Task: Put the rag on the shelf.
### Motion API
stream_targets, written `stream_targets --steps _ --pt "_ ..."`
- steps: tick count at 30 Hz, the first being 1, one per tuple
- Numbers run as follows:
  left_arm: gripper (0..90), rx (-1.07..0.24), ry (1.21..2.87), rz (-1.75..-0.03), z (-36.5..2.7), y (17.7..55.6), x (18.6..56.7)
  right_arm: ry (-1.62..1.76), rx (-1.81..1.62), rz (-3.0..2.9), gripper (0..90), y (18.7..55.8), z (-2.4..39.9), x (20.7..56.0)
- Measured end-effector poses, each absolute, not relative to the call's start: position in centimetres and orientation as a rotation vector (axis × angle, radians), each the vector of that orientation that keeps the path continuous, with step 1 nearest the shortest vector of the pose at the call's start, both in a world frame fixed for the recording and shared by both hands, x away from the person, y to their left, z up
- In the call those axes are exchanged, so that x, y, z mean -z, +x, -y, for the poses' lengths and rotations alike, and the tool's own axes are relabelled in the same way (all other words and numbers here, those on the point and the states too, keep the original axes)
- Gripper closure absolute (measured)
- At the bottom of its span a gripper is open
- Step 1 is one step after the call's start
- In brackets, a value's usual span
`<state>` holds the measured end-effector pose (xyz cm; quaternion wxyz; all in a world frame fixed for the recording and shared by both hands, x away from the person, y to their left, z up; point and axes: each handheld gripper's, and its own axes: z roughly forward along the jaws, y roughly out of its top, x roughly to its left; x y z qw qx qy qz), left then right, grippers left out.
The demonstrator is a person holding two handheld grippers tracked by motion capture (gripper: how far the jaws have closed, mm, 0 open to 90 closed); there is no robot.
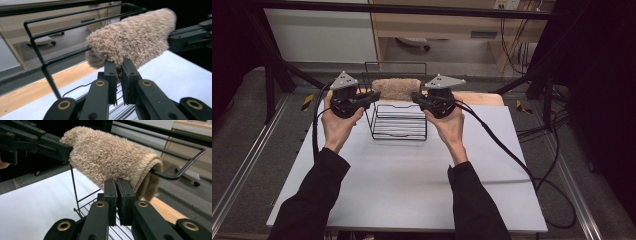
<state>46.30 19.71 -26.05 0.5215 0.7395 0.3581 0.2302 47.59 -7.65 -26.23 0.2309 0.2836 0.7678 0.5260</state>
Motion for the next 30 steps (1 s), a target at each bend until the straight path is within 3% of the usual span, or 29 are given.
stream_targets --steps 17,19,20,30 --pt "81.1 -0.591 1.793 -0.892 -19.1 47.4 27.7 0.786 -1.427 -2.11 83.6 47.7 7.3 26.7" --pt "76.4 -0.594 1.789 -0.89 -19.3 47.1 27.6 0.783 -1.433 -2.107 81.8 47.7 7.3 26.7" --pt "68.8 -0.597 1.784 -0.889 -19.4 47.0 27.4 0.778 -1.445 -2.101 80.2 47.5 7.4 26.6" --pt "50.0 -0.597 1.78 -0.887 -20.4 46.1 26.2 0.782 -1.486 -2.089 75.2 47.0 8.1 25.8"
